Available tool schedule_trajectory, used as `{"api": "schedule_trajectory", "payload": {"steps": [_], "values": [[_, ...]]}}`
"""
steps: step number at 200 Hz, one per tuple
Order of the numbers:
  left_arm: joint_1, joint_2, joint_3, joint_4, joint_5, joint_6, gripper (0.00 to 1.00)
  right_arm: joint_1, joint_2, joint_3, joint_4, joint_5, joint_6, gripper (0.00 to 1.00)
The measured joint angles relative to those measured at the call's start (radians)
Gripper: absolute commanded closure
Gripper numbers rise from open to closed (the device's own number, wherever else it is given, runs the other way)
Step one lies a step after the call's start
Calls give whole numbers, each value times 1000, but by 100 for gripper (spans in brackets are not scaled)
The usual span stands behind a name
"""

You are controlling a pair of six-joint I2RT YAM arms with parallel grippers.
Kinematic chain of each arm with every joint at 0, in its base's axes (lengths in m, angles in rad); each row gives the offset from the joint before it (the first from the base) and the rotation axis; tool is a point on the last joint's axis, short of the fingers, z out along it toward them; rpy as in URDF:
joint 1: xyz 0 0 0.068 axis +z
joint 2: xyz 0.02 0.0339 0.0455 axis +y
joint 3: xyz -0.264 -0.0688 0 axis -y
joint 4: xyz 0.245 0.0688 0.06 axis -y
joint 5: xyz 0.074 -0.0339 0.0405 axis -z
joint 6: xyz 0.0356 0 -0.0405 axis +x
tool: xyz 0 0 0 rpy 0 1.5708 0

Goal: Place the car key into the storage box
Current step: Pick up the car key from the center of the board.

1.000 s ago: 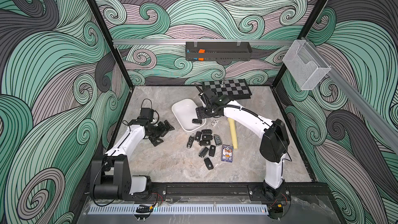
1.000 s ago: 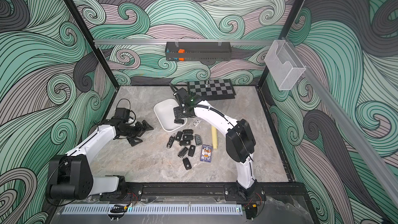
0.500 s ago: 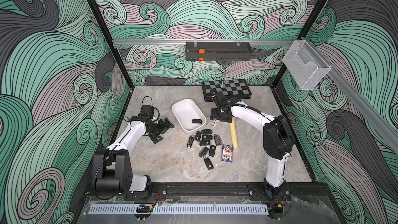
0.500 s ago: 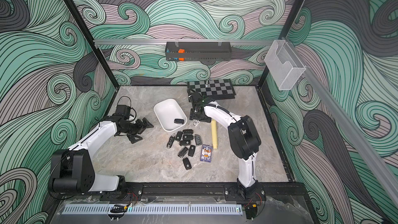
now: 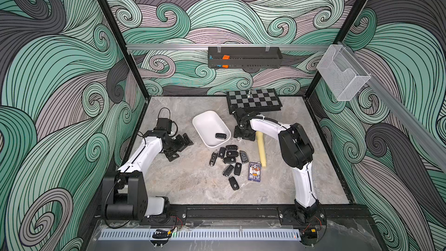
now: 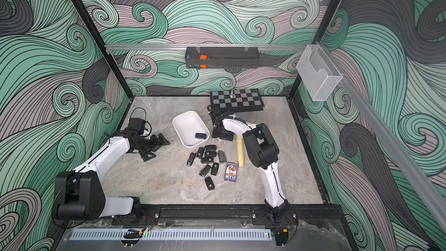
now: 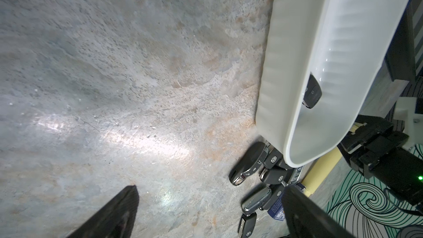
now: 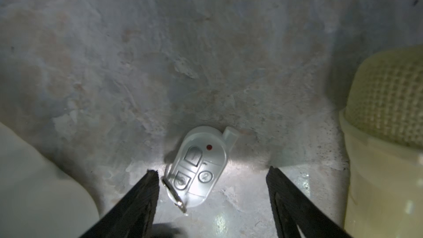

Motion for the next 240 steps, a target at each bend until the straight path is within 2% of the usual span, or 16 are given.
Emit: {"api": "schedule_trajectory", "payload": {"steps": [65,151,211,240], "values": [[9,0,0,0,-4,9,1,31,69,72,-15,40,13,35],[34,-2,-13,25,-2,2,1,34,69,69,-30,61,54,56],[40,111,37,150,-3,-45,1,32,58,51,-23,68,50,69],[41,144,61,216,4,-74,1,31,44,33,-22,71,-1,70]]}}
